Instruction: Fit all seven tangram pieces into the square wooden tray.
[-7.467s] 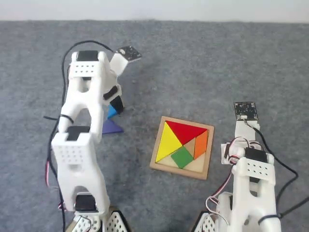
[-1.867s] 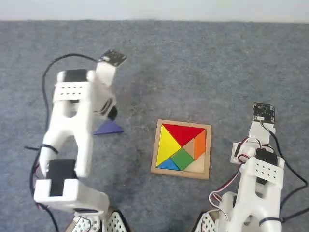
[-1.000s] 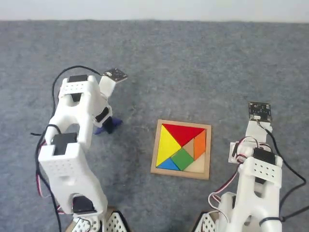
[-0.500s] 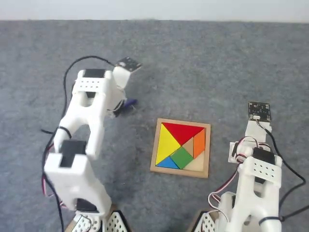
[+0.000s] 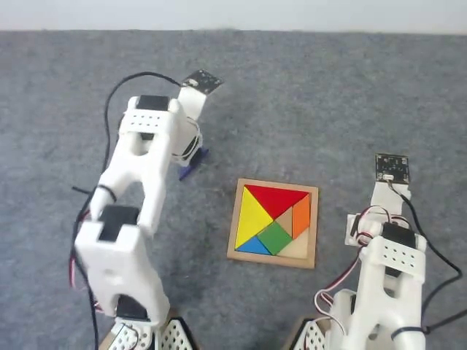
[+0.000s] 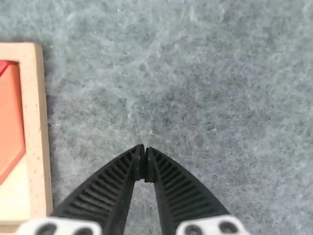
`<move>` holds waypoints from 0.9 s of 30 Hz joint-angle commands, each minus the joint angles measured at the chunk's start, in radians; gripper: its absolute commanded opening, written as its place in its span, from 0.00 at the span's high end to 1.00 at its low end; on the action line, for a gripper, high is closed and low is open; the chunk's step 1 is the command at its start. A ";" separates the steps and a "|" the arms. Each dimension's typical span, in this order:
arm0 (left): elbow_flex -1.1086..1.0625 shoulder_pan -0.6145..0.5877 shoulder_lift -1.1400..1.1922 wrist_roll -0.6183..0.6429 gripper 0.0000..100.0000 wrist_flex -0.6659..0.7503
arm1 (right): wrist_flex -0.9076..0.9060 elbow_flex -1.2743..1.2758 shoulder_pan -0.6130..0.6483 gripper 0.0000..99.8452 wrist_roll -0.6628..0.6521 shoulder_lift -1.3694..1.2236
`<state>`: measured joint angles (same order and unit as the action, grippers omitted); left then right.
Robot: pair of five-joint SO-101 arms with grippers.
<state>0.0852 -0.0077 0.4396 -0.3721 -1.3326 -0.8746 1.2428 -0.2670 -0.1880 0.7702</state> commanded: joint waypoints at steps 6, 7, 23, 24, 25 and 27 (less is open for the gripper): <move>0.572 -0.021 0.362 -0.054 0.82 -0.258 | -0.012 -0.040 0.008 0.99 -0.017 0.002; 0.634 -0.026 0.404 -0.057 0.82 -0.295 | -0.012 -0.040 0.008 0.99 -0.017 0.002; 0.905 -0.083 0.661 -0.029 0.92 -0.425 | -0.007 -0.040 0.008 0.99 -0.017 0.002; 0.905 -0.083 0.666 -0.028 0.93 -0.425 | -0.007 -0.040 0.008 0.99 -0.017 0.002; 0.900 -0.083 0.667 -0.028 0.93 -0.425 | -0.007 -0.040 0.008 0.99 -0.017 0.002; 0.869 -0.083 0.661 -0.028 0.93 -0.425 | -0.007 -0.040 0.008 0.99 -0.017 0.002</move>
<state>0.9889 -0.0752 1.0871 -0.4181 -1.7238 -0.8746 1.2428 -0.2670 -0.1880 0.7702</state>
